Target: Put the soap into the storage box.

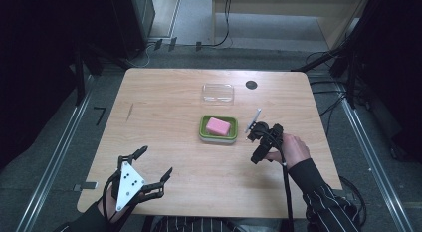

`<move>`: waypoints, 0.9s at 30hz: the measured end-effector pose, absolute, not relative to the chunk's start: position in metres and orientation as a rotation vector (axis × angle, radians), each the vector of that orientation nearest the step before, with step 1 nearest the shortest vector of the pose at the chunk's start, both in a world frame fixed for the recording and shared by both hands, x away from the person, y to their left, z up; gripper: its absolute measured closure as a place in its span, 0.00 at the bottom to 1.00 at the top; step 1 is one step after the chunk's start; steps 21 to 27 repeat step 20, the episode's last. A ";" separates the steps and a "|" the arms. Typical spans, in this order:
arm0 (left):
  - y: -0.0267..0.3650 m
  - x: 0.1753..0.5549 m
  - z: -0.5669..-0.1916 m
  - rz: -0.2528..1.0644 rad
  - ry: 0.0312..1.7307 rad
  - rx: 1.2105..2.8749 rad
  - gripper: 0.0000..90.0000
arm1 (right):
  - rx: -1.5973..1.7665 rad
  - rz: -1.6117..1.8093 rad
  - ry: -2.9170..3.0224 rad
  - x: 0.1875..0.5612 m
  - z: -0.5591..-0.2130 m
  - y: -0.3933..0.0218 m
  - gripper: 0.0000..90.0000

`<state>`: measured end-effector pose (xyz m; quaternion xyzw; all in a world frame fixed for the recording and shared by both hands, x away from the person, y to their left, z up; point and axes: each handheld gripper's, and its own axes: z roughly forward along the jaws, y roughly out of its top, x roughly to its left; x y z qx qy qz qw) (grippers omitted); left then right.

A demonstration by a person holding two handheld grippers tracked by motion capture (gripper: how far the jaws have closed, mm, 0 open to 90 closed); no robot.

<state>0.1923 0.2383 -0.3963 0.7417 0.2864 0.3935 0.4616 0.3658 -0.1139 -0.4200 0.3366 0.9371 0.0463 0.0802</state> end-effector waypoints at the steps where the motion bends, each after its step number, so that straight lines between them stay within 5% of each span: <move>1: 0.238 0.192 -0.396 0.968 0.702 1.826 0.15 | 1.016 0.131 2.803 0.364 -0.422 -0.116 0.07; 27: 0.237 0.193 -0.396 0.969 0.699 1.826 0.15 | 1.015 0.028 2.827 0.334 -0.450 -0.136 0.06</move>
